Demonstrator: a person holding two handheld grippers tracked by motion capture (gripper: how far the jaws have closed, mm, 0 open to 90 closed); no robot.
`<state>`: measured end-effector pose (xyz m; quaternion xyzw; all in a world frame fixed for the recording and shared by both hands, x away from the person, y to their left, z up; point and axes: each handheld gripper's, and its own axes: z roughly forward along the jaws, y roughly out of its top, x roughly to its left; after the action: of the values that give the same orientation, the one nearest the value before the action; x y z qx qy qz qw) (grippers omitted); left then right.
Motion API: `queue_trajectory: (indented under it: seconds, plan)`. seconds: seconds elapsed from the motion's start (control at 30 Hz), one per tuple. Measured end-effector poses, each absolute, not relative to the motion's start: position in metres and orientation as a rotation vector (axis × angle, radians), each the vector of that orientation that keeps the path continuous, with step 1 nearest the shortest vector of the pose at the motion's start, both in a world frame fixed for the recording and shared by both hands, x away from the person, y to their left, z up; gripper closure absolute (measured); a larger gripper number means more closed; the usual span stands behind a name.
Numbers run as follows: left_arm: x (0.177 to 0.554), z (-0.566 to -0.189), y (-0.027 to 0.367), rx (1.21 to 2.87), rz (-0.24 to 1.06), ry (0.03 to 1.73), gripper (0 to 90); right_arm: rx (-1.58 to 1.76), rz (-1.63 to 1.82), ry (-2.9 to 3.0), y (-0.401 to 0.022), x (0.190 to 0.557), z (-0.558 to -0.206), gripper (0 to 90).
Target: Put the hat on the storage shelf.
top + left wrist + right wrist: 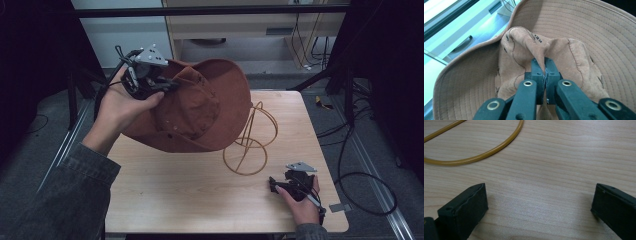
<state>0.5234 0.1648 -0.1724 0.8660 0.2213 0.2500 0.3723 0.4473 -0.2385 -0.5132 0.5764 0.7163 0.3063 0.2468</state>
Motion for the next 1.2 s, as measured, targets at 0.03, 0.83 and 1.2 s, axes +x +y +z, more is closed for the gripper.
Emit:
queue_trajectory:
  seconds: [0.03,0.83,1.2]
  plan:
    - [0.524,-0.172,0.163,2.221,0.641,0.565,88.2,1.574,0.838,1.951,-0.238,0.447,-0.513,0.5]
    - [0.538,-0.162,0.109,2.257,0.612,0.494,88.2,1.569,0.840,1.954,-0.238,0.448,-0.513,0.5]
    - [0.545,-0.163,0.072,2.290,0.595,0.441,88.2,1.569,0.841,1.954,-0.238,0.448,-0.513,0.5]
